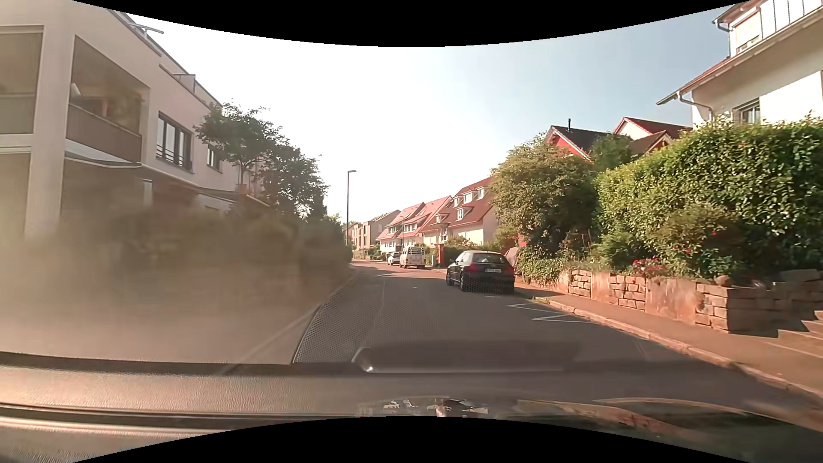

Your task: Follow the waypoints while adhering to traffic rules and regulations

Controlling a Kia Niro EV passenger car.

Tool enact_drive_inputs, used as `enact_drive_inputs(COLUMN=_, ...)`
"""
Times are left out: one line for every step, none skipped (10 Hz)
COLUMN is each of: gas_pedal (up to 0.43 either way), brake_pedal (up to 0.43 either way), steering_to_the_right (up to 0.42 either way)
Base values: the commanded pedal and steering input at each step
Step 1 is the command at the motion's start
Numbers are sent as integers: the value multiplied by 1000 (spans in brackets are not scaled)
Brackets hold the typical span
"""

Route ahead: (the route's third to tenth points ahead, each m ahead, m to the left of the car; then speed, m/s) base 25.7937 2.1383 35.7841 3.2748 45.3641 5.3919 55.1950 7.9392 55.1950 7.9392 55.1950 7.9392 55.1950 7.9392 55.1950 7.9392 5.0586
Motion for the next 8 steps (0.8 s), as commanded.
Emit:
enact_drive_inputs(gas_pedal=87, brake_pedal=0, steering_to_the_right=-18)
enact_drive_inputs(gas_pedal=87, brake_pedal=0, steering_to_the_right=-17)
enact_drive_inputs(gas_pedal=87, brake_pedal=0, steering_to_the_right=-20)
enact_drive_inputs(gas_pedal=87, brake_pedal=0, steering_to_the_right=-23)
enact_drive_inputs(gas_pedal=87, brake_pedal=0, steering_to_the_right=-27)
enact_drive_inputs(gas_pedal=87, brake_pedal=0, steering_to_the_right=-33)
enact_drive_inputs(gas_pedal=59, brake_pedal=0, steering_to_the_right=-35)
enact_drive_inputs(gas_pedal=39, brake_pedal=0, steering_to_the_right=-35)
